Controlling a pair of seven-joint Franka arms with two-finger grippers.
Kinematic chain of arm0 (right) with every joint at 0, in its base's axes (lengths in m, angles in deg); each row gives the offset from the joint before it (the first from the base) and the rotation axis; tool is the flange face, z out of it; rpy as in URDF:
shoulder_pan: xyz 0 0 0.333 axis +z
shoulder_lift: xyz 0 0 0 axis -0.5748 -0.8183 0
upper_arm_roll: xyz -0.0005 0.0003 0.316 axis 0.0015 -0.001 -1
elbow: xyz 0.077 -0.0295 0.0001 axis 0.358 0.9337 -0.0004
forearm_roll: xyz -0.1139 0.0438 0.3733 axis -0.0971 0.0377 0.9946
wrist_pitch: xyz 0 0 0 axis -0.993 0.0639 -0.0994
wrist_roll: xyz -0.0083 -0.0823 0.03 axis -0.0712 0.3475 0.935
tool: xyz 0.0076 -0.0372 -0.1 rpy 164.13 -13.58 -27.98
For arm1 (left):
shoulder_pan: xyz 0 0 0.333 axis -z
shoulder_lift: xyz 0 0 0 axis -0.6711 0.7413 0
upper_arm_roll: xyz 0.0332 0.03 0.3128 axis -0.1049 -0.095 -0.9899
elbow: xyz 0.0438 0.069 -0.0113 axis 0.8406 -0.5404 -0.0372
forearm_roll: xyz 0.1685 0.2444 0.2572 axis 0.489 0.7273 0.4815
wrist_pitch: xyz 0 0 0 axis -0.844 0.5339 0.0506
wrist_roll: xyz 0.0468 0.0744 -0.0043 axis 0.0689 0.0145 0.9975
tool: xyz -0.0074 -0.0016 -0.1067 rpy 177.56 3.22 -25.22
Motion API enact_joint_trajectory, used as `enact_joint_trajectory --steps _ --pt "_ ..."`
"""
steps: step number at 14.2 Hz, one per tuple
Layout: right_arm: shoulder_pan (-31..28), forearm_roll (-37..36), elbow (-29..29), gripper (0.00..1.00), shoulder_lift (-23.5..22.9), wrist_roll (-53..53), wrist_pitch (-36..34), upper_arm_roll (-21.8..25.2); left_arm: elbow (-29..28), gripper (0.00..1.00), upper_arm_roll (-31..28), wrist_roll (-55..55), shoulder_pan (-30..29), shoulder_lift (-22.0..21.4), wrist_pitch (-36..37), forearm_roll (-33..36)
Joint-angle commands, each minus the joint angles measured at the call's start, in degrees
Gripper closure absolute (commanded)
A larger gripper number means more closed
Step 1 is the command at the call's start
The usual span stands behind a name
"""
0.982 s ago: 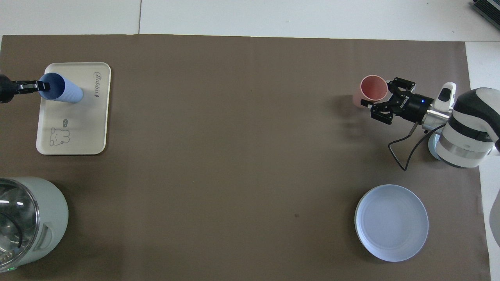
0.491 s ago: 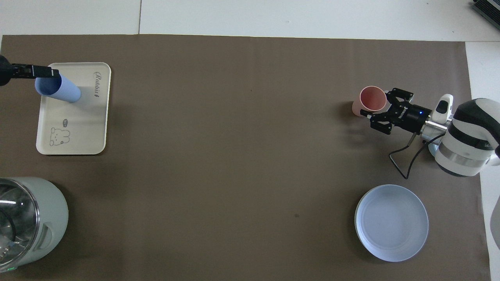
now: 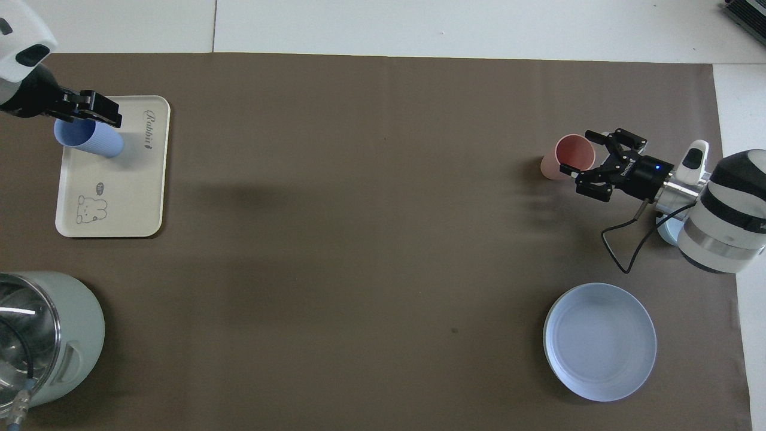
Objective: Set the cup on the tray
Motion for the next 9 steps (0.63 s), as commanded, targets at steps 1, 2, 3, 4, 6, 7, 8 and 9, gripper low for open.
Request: enact_joint_trajectory --steps 1,2,3,4,6,7,8,9 --pt "1.56 -0.93 1.92 0.00 5.25 -8.86 3.00 -0.21 -0.77 0.19 -0.44 3.55 2.06 -5.85 6.12 2.14" --pt "1.74 -3.12 1.83 0.00 6.31 -13.51 3.18 -0.21 -1.82 0.19 -0.26 3.81 2.06 -8.39 7.79 2.05" --pt "1.83 -6.54 1.57 0.00 7.62 -18.87 4.14 -0.21 -3.04 0.18 -0.26 3.90 2.06 -10.59 9.63 2.05" --pt "2.35 -10.48 1.30 0.00 9.11 -24.31 5.98 -0.21 -4.01 0.18 -0.17 3.90 1.97 -12.79 11.47 2.05" --pt "3.50 -17.87 0.43 0.00 11.23 -34.25 8.10 -0.12 -8.04 0.17 -0.17 3.90 1.62 -17.79 14.91 2.05" --pt "4.20 -22.34 -0.45 0.00 11.85 -38.74 8.89 -0.04 -12.33 0.17 -0.17 3.38 1.27 -21.13 14.14 2.05" --pt "4.90 -28.05 -0.98 0.00 12.90 -43.92 10.11 -0.04 -15.51 0.17 -0.35 3.29 1.10 -23.16 12.82 2.05" --pt "5.25 -34.28 -1.33 0.00 13.95 -49.97 10.39 -0.12 -17.10 0.17 -0.44 3.29 1.01 -23.97 11.85 2.05"
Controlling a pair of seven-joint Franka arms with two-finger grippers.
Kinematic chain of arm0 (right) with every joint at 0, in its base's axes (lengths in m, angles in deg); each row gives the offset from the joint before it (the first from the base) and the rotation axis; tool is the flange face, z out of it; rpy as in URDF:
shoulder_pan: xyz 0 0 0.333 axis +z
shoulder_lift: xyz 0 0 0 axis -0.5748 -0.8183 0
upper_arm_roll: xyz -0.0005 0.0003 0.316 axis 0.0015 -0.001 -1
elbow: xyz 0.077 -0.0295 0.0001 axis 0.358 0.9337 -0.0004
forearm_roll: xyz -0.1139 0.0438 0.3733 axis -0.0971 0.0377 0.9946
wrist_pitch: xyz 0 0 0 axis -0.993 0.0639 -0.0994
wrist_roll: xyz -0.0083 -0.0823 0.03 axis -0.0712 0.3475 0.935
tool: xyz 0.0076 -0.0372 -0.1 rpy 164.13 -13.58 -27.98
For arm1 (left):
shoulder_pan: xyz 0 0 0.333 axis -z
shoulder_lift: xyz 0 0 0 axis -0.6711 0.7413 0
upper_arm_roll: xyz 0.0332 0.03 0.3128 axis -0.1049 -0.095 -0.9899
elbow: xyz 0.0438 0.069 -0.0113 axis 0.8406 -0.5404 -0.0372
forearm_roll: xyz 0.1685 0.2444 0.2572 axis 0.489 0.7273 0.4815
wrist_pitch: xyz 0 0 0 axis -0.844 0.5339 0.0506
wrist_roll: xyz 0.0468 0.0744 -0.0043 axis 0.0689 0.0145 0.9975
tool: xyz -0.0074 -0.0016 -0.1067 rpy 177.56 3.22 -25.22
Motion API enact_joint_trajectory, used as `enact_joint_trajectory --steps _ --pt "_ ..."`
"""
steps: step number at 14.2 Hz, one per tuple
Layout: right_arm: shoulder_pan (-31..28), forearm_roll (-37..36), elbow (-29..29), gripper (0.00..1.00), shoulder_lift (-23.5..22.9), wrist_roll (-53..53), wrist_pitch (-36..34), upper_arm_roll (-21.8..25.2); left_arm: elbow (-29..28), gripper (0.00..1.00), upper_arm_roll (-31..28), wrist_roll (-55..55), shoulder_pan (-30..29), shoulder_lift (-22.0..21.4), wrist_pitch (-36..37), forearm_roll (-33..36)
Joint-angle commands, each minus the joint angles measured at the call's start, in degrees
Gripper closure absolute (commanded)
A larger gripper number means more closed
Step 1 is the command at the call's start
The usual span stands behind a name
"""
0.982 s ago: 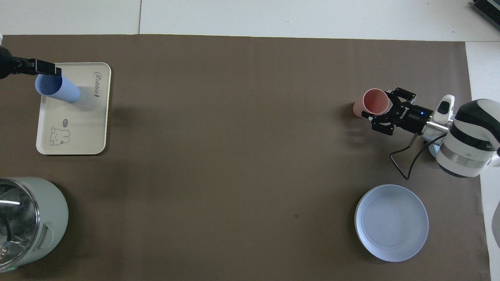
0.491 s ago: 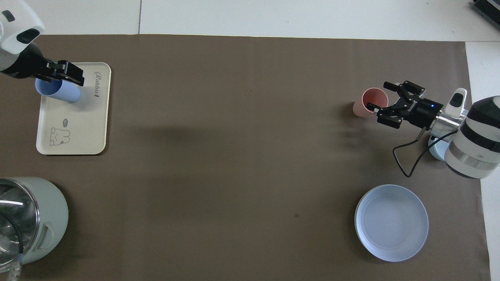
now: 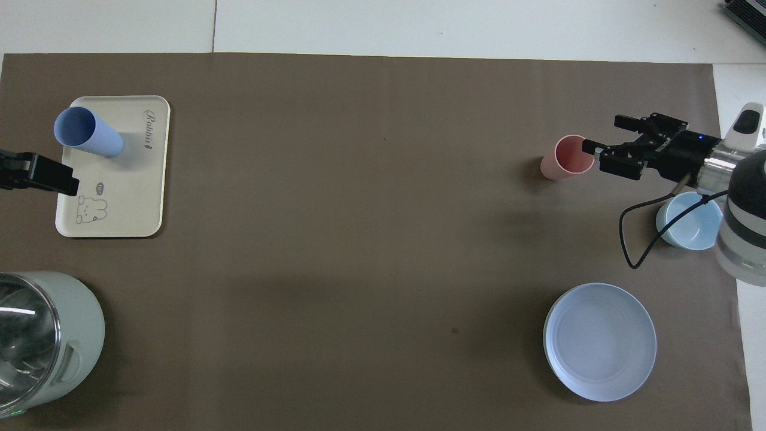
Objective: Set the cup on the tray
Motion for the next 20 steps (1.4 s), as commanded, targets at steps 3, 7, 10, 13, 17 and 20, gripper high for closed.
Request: enact_joint_trajectory --steps 3,7,10,13,17,20 --pt "4.03 -26.22 -1.72 0.00 3.97 -27.71 1.47 -0.01 -8.30 0.10 0.16 -0.04 -0.76 -4.78 -4.19 1.02" --pt "4.56 -49.60 -2.59 0.00 8.45 -53.37 -5.09 0.08 -8.04 0.00 0.07 0.13 -0.67 -4.60 -4.81 1.02" --pt "4.65 -62.64 -11.00 0.00 9.78 -70.36 -22.37 -0.09 -7.69 0.00 -0.01 0.48 -0.76 -4.34 -4.72 1.02" --pt "4.56 -66.54 -21.30 0.00 8.82 -76.71 -39.80 -0.44 -7.51 0.00 -0.01 0.75 -0.84 -4.25 -5.16 1.63" --pt "3.95 -65.14 -23.61 0.00 8.90 -77.96 -48.71 -0.18 -7.42 0.00 -0.01 2.33 -0.67 -3.90 -7.45 1.99" --pt "4.21 -64.96 -24.04 0.00 8.90 -78.05 -51.09 -0.44 -5.85 0.00 -0.01 2.33 -0.49 -3.02 -8.15 1.90"
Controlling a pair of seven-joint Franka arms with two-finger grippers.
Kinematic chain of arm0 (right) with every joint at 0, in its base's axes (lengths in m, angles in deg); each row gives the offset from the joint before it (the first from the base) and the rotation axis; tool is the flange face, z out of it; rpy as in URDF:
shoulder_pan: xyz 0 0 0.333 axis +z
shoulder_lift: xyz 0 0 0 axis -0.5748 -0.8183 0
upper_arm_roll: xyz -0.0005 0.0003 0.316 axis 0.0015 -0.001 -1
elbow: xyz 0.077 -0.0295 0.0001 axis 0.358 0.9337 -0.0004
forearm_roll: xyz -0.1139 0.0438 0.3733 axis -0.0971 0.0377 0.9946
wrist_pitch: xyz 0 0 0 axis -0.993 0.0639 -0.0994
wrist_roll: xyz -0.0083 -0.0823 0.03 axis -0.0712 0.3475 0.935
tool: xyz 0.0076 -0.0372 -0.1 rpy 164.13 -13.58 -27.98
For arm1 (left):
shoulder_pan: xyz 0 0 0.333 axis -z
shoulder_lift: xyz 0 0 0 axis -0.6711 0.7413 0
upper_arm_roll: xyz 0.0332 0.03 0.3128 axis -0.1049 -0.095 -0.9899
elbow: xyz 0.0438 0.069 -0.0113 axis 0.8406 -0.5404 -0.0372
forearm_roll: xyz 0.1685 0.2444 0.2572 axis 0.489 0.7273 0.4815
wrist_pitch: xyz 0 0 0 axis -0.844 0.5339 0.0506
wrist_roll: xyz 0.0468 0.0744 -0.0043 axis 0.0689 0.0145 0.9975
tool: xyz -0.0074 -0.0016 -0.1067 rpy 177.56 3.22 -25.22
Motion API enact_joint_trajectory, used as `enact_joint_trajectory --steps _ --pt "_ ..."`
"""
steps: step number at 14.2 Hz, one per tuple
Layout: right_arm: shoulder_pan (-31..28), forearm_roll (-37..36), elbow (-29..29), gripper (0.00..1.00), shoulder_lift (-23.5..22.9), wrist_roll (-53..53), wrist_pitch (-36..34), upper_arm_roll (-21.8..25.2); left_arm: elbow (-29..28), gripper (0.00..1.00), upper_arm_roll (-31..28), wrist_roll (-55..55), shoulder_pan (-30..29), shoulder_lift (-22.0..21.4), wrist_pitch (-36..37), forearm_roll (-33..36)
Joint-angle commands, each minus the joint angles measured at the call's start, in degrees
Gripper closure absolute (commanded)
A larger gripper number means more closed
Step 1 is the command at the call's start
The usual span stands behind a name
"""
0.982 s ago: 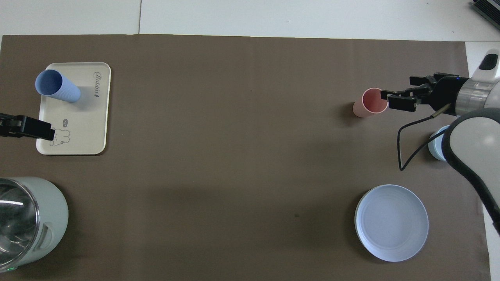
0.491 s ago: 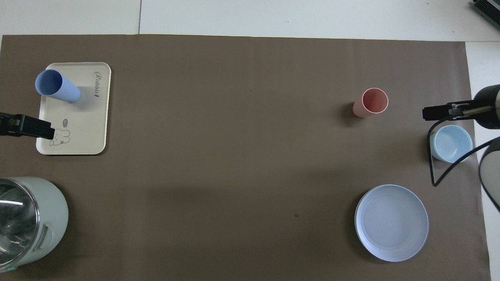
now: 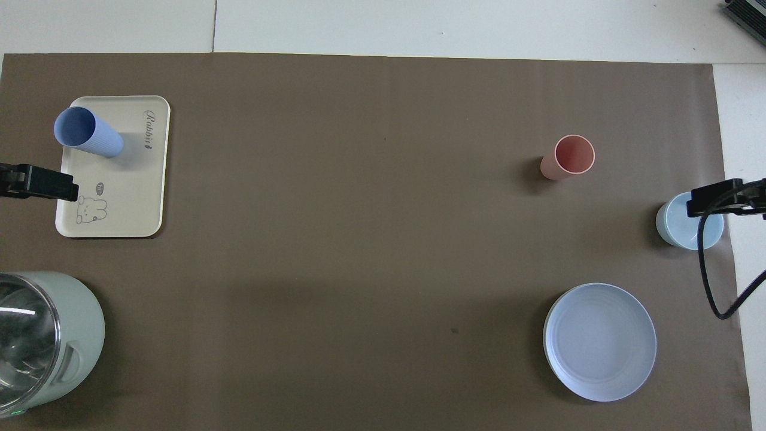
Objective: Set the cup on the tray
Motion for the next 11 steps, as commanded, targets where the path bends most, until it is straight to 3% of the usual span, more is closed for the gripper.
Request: enact_joint_trajectory --steps 1,4,11 --pt "-0.28 0.37 -1.88 0.00 -1.13 -1.23 -2.09 -0.59 1.75 0.00 0.25 0.89 0.04 1.18 -1.08 1.07" --pt "-0.37 5.99 -0.92 0.00 -0.96 -4.12 -0.60 -0.51 2.56 0.00 0.34 0.88 0.48 2.16 -0.37 1.16" --pt "0.07 2.39 -0.13 0.00 -0.96 -3.16 0.37 -0.59 -0.43 0.00 0.34 0.80 0.48 0.84 -0.11 1.25"
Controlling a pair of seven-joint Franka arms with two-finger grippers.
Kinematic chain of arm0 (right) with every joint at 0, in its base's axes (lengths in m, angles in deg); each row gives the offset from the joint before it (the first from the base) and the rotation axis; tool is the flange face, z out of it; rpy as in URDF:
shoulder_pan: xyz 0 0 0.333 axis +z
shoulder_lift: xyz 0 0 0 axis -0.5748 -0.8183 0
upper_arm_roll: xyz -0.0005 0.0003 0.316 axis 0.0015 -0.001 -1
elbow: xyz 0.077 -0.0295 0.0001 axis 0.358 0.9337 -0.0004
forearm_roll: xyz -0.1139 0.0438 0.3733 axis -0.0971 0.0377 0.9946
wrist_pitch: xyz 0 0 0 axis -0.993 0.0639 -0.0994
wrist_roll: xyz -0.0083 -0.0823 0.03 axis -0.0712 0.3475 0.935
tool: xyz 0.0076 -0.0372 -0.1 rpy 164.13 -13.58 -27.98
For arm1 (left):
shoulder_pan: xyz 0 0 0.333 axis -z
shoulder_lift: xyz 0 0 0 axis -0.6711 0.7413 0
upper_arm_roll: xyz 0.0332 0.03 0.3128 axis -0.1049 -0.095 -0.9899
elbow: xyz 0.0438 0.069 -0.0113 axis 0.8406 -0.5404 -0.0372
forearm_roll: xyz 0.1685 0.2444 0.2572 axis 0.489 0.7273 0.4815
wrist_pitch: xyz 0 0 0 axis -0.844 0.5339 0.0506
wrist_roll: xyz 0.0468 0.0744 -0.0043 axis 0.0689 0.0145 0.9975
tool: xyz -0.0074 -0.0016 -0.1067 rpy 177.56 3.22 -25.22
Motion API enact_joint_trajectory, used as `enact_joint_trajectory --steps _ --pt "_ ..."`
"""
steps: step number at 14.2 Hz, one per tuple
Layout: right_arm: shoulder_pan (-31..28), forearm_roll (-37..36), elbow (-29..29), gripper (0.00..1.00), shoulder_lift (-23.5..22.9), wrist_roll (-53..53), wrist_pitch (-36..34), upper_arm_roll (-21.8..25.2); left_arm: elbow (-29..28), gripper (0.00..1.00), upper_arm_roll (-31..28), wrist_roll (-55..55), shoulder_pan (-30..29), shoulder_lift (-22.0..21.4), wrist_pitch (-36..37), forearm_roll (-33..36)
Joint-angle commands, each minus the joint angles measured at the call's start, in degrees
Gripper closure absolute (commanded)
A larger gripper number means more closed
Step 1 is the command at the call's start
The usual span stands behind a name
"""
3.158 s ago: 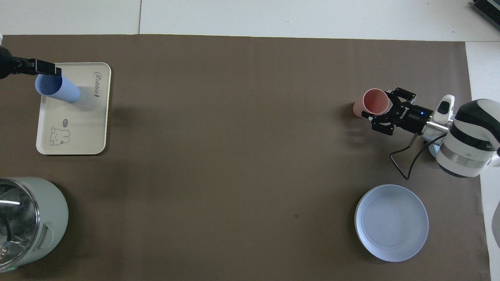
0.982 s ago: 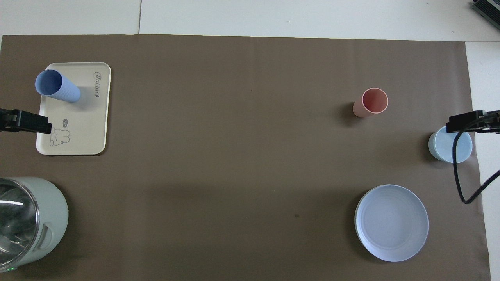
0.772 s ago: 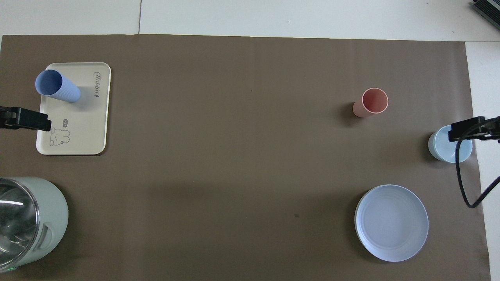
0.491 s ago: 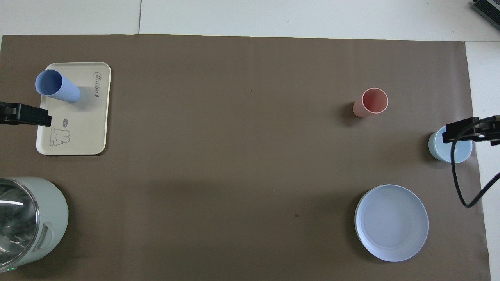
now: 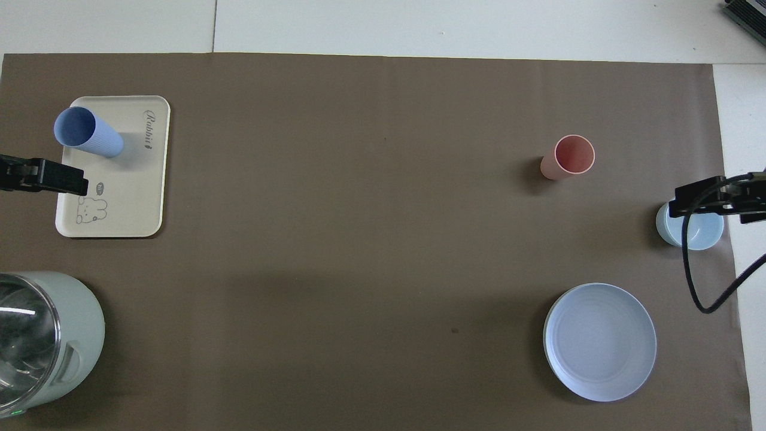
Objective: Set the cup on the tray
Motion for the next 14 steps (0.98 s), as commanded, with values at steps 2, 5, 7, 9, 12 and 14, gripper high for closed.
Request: enact_joint_trajectory --steps 2,5,7,9,12,14 --pt "0.03 -1.04 0.03 0.00 -0.28 0.21 0.78 -0.36 -0.77 0.00 -0.05 0.65 0.35 -0.71 0.43 1.24" --pt "-0.06 -0.17 0.82 0.00 -0.02 -0.49 1.14 -0.36 -0.78 0.00 0.04 1.00 0.27 -0.72 0.43 1.16" --pt "-0.06 0.01 0.90 0.00 -0.02 -0.84 1.22 -0.36 -0.77 0.00 0.04 1.00 0.18 -0.72 0.34 1.16" --pt "-0.15 0.10 1.25 0.00 0.15 -1.02 1.49 -0.36 -0.60 0.00 0.04 0.91 -0.09 -0.63 0.17 1.16" --pt "0.03 0.37 3.36 0.00 1.30 -3.22 1.49 -0.36 -0.42 0.00 0.04 0.82 0.35 -0.63 0.08 1.07" --pt "-0.06 0.37 3.19 0.00 1.21 -2.52 1.58 -0.36 -0.42 0.00 0.13 0.74 0.53 -0.63 -0.27 1.15"
